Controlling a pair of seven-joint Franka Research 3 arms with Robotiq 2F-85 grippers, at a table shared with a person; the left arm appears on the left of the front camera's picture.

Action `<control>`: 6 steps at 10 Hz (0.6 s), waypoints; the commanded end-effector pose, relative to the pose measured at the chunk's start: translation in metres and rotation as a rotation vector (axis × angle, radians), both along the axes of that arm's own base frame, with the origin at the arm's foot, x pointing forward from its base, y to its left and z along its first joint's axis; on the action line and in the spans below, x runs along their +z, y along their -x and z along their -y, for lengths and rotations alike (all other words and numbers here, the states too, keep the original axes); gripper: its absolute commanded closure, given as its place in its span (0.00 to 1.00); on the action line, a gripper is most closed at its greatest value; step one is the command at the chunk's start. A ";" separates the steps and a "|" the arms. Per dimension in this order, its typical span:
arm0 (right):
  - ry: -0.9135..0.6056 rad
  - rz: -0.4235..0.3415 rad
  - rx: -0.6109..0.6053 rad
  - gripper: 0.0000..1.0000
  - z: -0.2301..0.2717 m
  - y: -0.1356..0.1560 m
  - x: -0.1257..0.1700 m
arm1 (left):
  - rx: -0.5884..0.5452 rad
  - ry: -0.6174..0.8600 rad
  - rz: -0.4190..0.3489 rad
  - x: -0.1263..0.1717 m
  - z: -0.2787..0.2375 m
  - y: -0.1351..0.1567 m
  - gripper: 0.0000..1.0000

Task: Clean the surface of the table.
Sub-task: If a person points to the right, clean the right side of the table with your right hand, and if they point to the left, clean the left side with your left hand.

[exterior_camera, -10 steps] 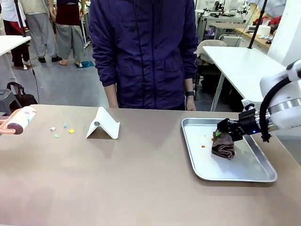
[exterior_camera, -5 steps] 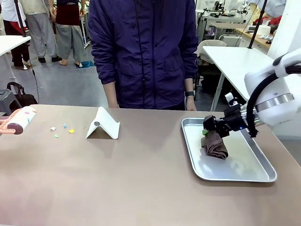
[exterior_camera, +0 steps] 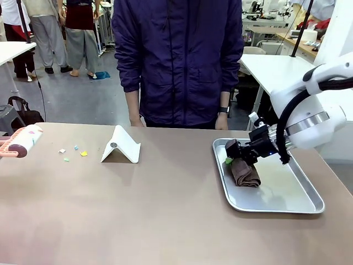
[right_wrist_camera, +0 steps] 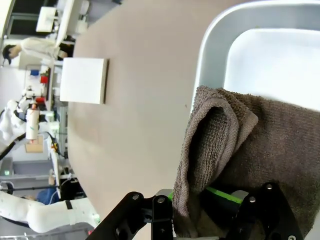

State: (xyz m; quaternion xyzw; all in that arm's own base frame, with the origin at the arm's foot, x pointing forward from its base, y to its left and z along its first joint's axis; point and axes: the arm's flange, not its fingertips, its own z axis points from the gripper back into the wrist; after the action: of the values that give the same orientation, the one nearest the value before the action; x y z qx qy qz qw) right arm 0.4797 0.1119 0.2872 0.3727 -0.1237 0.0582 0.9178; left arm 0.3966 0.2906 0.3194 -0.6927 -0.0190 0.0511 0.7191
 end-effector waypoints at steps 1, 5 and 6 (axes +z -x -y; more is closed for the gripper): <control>0.071 0.015 -0.002 1.00 -0.007 -0.005 -0.001 | 0.002 0.006 0.020 0.004 0.004 0.004 1.00; 0.226 0.036 -0.005 1.00 0.006 -0.008 -0.006 | 0.002 0.006 0.020 0.004 0.004 0.004 1.00; 0.262 0.048 -0.006 1.00 0.010 -0.010 -0.004 | 0.002 0.006 0.020 0.004 0.004 0.004 1.00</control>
State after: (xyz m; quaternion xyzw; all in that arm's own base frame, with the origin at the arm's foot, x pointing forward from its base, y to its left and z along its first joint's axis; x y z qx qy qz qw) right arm 0.4874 0.0998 0.2807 0.2828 -0.1419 0.0856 0.9448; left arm 0.3966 0.2906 0.3194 -0.6927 -0.0190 0.0511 0.7191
